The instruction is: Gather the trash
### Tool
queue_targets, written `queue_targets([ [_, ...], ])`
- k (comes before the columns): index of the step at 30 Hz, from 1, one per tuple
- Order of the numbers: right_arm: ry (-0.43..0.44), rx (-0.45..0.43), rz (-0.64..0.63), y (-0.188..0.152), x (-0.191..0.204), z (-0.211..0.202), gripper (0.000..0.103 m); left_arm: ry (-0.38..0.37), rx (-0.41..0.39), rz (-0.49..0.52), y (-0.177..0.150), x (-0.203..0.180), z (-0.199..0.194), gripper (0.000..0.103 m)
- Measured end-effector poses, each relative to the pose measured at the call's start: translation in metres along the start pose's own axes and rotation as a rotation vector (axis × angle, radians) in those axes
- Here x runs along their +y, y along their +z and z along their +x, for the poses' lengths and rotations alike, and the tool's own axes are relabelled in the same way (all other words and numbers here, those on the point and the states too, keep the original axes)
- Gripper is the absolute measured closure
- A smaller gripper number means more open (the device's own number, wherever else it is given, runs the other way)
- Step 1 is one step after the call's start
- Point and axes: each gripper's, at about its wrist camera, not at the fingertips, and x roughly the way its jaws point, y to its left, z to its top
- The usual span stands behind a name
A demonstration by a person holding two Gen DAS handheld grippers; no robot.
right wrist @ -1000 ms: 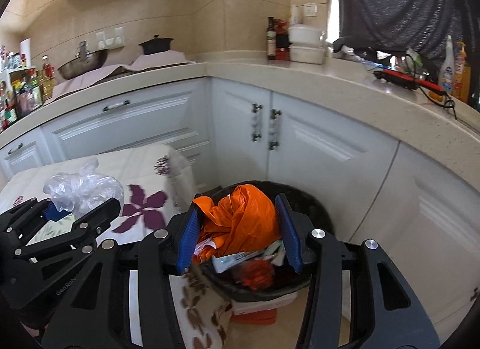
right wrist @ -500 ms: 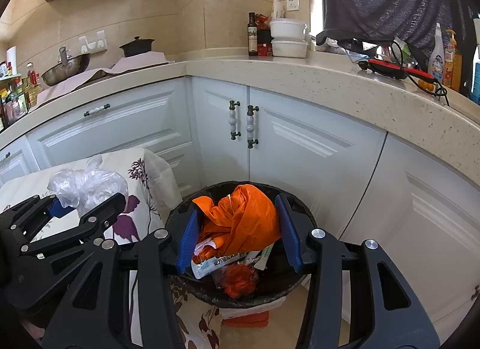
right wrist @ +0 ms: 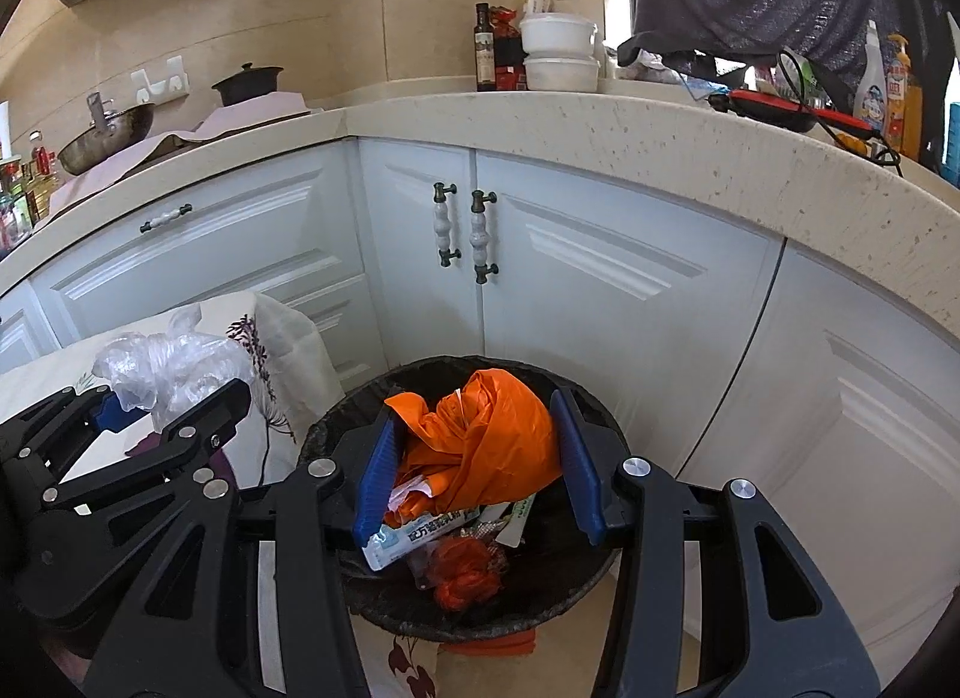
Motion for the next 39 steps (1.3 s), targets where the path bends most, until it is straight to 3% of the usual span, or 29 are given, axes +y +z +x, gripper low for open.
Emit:
queue_targets([
  [2,-0.007,-0.004,0.005,0.002,-0.001,0.006,0.055,0.001,-0.012,0.008,0.004,-0.004,0.004,0.052],
  [6,-0.038,-0.011,0.021,0.005,-0.007,0.016,0.041,0.033,-0.034,0.031,0.008,-0.009,0.013,0.044],
  [11,-0.053,-0.014,0.033,0.007,-0.013,0.017,0.039,0.036,-0.043,0.026,0.010,-0.006,0.016,0.031],
  [26,-0.079,-0.039,0.033,0.009,-0.010,-0.010,0.036,0.013,-0.071,0.020,0.011,0.001,-0.002,0.025],
  [39,-0.096,-0.065,0.037,-0.002,0.002,-0.051,0.029,-0.011,-0.100,0.005,-0.002,0.021,-0.044,0.020],
])
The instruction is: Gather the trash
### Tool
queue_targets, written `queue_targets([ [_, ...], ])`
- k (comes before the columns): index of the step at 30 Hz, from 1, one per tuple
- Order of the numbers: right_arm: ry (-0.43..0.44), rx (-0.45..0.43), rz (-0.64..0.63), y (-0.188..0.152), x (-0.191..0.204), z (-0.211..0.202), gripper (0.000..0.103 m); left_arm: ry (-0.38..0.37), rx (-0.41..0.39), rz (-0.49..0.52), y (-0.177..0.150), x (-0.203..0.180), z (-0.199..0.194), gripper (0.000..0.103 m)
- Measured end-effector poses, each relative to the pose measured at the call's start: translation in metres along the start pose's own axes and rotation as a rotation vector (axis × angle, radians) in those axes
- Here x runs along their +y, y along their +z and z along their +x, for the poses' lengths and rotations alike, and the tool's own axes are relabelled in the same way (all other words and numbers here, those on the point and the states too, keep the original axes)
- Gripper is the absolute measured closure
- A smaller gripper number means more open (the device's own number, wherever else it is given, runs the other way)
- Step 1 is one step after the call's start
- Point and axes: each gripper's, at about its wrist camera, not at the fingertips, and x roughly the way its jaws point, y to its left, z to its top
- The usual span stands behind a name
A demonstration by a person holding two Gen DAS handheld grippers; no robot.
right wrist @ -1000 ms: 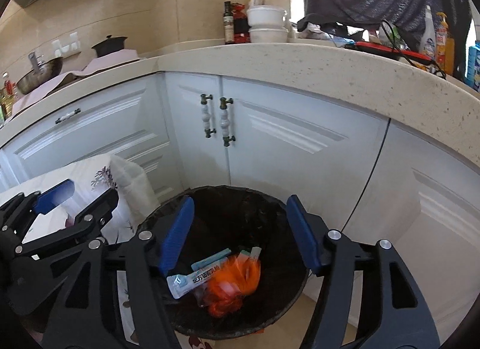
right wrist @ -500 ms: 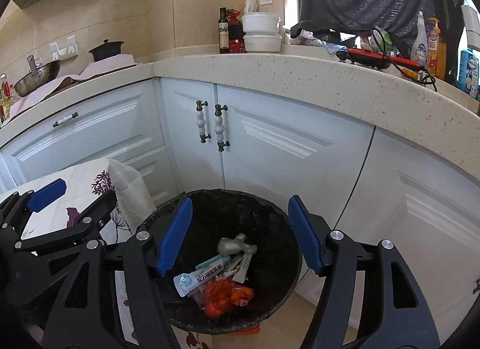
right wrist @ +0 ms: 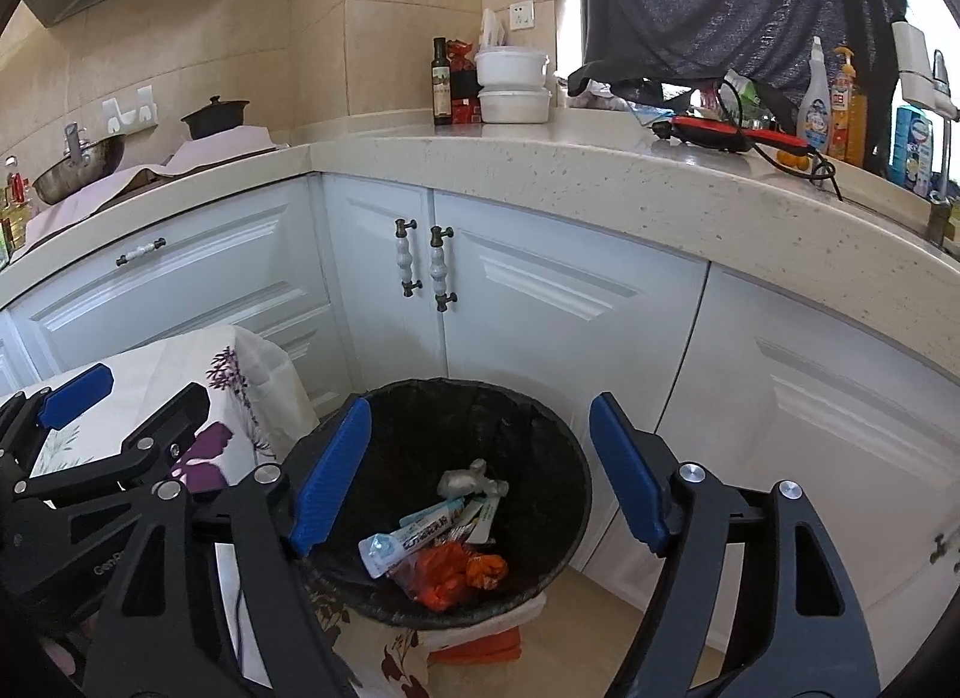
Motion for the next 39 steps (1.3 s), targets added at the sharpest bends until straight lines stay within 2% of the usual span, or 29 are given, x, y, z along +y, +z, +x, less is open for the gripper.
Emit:
queue_targets([
  [11,0.036,-0.020,0.002,-0.017,0.020,-0.046,0.028,0.017,0.003,-0.043,-0.022,0.031,-0.048,0.018],
  [15,0.050,-0.034,-0.010,-0.020,0.030,-0.065,0.027,0.034,-0.019,-0.058,-0.024,0.044,-0.069,0.018],
  [17,0.053,-0.046,-0.015,-0.020,0.035,-0.074,0.022,0.041,-0.027,-0.063,-0.024,0.050,-0.079,0.018],
  [23,0.056,-0.073,-0.030,-0.020,0.045,-0.097,0.022,0.050,-0.069,-0.077,-0.026,0.062,-0.104,0.017],
  [39,0.056,-0.104,-0.055,-0.023,0.058,-0.120,0.021,0.045,-0.088,-0.098,-0.032,0.077,-0.131,0.016],
])
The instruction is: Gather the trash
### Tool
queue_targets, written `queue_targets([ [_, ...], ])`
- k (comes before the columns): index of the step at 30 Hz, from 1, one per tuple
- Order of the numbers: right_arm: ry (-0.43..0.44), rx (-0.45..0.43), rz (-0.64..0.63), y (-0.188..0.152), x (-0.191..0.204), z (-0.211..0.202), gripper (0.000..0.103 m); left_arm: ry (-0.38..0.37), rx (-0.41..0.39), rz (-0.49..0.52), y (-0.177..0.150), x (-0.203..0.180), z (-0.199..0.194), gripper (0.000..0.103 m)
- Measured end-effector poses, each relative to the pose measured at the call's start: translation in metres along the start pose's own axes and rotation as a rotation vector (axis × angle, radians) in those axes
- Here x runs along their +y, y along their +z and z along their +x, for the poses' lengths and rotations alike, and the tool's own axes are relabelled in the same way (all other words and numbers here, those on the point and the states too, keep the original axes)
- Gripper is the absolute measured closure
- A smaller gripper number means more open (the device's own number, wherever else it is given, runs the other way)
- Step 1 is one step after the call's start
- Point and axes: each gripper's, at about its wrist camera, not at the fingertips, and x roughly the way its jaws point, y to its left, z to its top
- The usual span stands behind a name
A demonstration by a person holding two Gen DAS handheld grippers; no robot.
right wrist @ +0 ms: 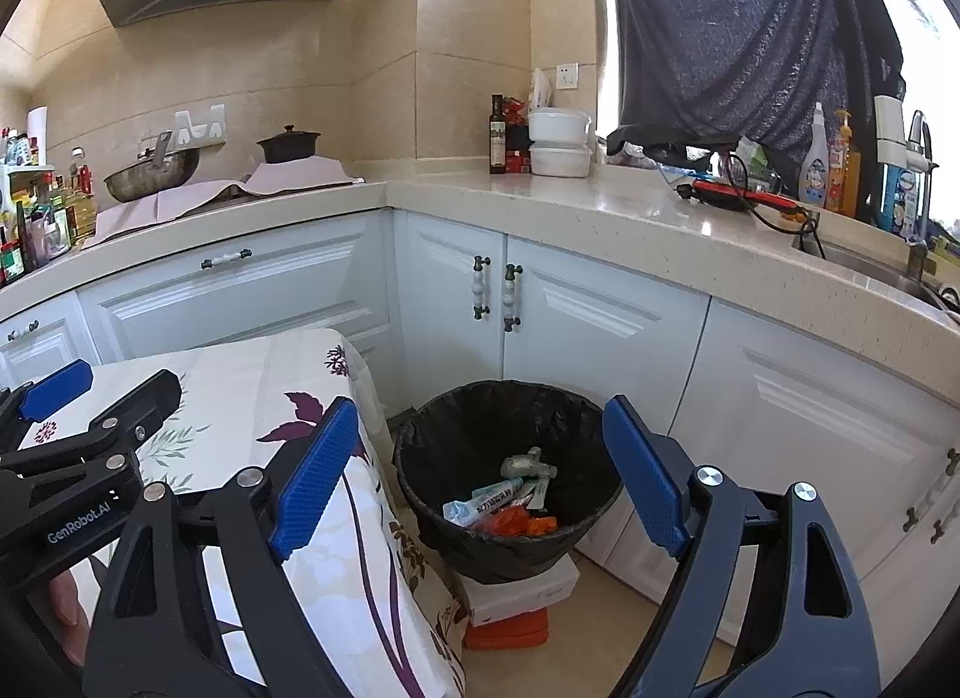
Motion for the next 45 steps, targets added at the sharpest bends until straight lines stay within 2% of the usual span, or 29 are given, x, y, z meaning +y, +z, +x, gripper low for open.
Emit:
queue_targets([
  [33,-0.017,0.000,0.007,-0.003,-0.011,-0.004,0.021,-0.063,0.010,-0.001,0.002,-0.008,0.001,0.014],
  [40,-0.020,0.005,0.009,-0.005,-0.014,-0.004,0.021,-0.085,-0.009,0.028,0.002,-0.014,-0.003,0.011],
  [45,-0.024,0.001,0.011,-0.006,-0.017,-0.005,0.021,-0.073,-0.027,0.041,0.004,-0.019,-0.003,0.011],
])
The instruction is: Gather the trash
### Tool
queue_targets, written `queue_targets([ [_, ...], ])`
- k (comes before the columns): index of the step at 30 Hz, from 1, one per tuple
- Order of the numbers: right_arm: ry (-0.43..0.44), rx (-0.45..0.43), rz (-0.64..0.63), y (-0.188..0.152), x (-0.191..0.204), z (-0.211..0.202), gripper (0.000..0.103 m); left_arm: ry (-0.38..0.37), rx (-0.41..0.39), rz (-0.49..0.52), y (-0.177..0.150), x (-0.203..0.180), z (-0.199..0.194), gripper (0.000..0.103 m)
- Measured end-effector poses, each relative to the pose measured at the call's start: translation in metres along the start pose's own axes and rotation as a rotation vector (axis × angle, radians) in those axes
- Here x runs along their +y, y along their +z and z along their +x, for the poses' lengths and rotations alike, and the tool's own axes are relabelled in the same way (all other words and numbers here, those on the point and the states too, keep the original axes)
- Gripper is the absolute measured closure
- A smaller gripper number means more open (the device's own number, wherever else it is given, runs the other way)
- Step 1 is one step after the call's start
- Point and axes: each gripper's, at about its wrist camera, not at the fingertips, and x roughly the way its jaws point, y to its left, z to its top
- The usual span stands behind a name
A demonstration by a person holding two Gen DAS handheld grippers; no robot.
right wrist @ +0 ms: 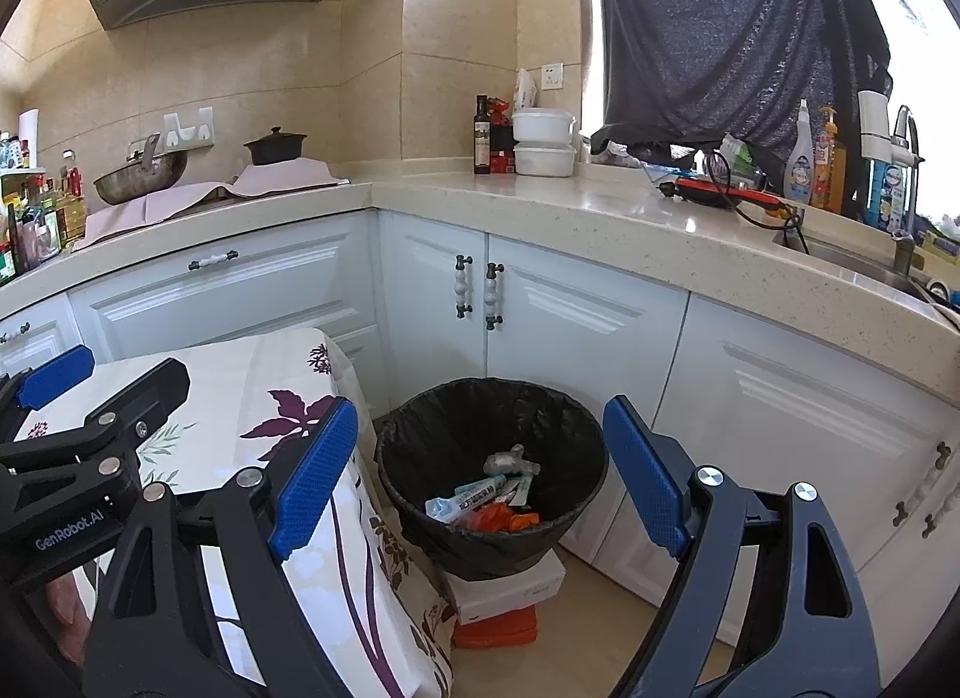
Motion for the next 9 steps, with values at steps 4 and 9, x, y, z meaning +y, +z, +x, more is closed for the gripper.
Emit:
queue_targets([
  [4,-0.006,-0.002,0.002,0.0002,-0.0026,-0.0015,0.021,-0.005,0.003,-0.004,0.0010,-0.0009,0.0009,0.011],
  [9,-0.008,-0.006,0.001,-0.0003,-0.0039,-0.0036,0.021,-0.009,0.006,-0.006,0.0003,-0.0015,0.0014,0.011],
])
